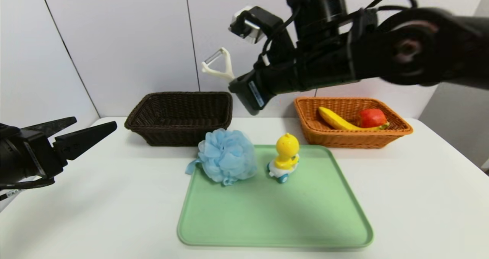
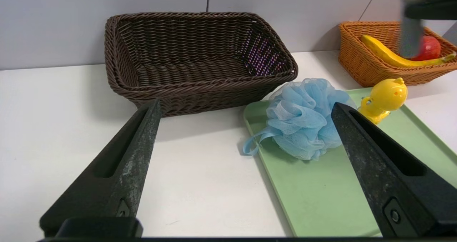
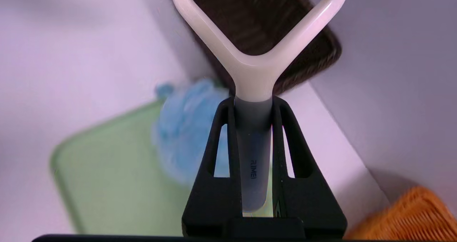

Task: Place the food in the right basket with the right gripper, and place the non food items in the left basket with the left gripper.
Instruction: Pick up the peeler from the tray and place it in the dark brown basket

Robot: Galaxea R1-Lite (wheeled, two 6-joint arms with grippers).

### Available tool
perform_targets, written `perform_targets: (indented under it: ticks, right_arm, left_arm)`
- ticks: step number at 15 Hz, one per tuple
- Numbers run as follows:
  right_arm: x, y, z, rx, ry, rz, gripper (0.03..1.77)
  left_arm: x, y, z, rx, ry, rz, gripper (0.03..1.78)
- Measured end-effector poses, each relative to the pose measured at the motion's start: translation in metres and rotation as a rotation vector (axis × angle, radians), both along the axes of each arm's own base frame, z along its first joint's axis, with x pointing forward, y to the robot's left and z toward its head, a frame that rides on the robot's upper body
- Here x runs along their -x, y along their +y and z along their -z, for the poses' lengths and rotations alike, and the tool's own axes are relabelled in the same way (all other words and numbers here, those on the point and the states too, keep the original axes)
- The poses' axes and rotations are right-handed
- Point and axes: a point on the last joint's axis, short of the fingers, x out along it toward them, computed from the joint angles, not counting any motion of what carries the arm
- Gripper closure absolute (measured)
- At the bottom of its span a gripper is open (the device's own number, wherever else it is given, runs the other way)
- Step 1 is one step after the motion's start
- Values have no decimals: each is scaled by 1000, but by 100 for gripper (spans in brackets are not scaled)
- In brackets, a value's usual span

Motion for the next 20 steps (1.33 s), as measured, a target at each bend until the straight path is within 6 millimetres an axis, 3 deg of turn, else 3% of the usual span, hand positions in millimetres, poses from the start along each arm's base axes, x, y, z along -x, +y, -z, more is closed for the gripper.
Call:
perform_targets:
  ticks: [6,10,13,17,20]
  right_arm:
    - [-59,71,63,-311,-184,11,154]
    - [-78,89,102,-365,-235,9,154]
    - [-83,92,119,-335,-207,32,154]
    - [-88,93,129,-327,-201,41,99]
    - [-90,93,133,-321,-196,46,71]
  left_arm:
    - [1,0,2,-1,4,2,12]
    - [2,0,2,0,5,24,12]
    - [2,0,1,0,2,26,12]
    - [2,0,1,1,0,26,12]
    - [3,0,1,1,-4,26,12]
